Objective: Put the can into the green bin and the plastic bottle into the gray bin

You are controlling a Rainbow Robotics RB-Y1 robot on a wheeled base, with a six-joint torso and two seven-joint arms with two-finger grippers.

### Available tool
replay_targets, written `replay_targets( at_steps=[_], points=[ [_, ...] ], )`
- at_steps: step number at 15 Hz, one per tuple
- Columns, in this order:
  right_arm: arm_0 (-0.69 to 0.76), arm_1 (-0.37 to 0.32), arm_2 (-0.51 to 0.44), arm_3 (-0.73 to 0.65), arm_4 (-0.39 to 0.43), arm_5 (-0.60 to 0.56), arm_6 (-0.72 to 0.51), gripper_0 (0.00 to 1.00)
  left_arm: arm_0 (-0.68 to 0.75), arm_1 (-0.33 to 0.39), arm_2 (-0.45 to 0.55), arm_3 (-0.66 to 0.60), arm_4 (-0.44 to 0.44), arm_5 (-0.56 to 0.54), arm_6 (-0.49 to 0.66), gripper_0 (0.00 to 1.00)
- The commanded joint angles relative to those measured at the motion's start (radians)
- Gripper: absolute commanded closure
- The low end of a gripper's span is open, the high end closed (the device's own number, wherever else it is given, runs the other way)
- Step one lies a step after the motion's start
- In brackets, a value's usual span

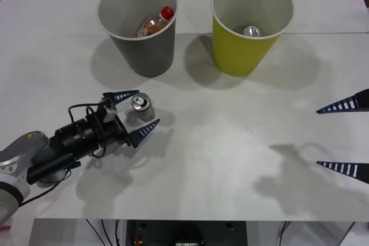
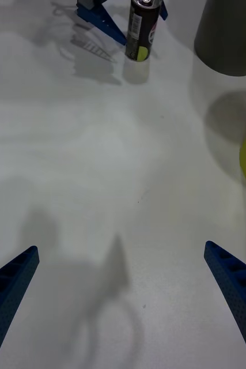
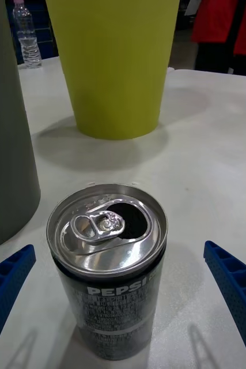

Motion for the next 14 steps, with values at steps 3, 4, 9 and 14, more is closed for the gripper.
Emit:
replay_targets(
  at_steps=[3,4,9,14],
  points=[
    [0.0,0.0,0.0,0.0,0.0,0.0,0.0,0.0,-0.05,-0.046,0.0,0.054,-0.027,0.022,0.006,0.0],
    [0.0,0.0,0.0,0.0,0.0,0.0,0.0,0.0,-0.062,-0.054,0.0,0.077,-0.024,0.011,0.006,0.0],
    [0.0,0.0,0.0,0.0,0.0,0.0,0.0,0.0,-0.07,-0.06,-0.001,0.089,-0.023,0.002,0.005,0.88],
    [0.0,0.0,0.0,0.0,0.0,0.0,0.0,0.0,-0.07,-0.06,0.0,0.089,-0.023,-0.001,0.006,1.0]
  ],
)
